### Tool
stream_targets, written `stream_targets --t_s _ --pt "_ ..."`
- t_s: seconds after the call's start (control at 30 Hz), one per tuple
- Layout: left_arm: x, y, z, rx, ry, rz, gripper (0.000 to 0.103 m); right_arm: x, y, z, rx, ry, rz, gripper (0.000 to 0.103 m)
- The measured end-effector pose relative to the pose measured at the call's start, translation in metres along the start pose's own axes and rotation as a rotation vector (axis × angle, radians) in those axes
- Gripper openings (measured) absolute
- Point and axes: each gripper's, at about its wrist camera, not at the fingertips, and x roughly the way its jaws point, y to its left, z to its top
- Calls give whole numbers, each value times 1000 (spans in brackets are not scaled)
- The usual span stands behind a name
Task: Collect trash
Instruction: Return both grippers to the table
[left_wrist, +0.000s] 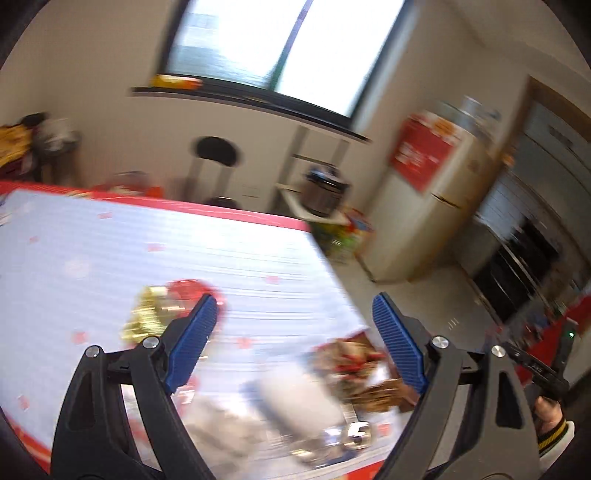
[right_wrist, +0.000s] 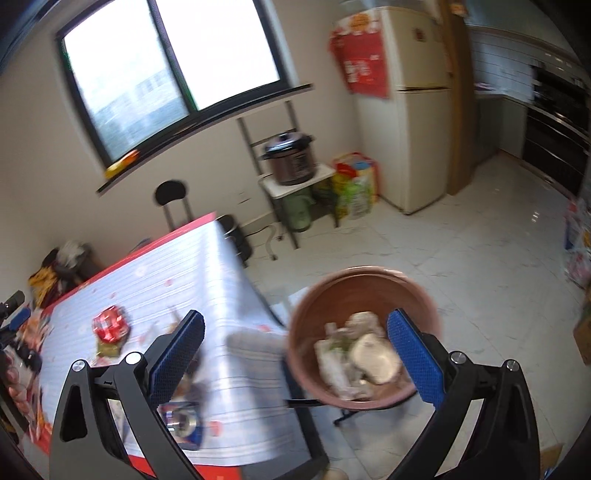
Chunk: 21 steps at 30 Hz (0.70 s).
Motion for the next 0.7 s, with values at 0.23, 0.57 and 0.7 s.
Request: stream_targets --t_s 0.23,0.57,0.7 --pt "-51 99 -21 -105 -22 146 85 26 85 -7 -103 65 104 98" --pt "-50 148 -83 -160 64 166 85 56 205 -43 -303 174 222 98" --pt "-35 153 -111 -180 107 156 85 76 242 -65 -379 234 273 94"
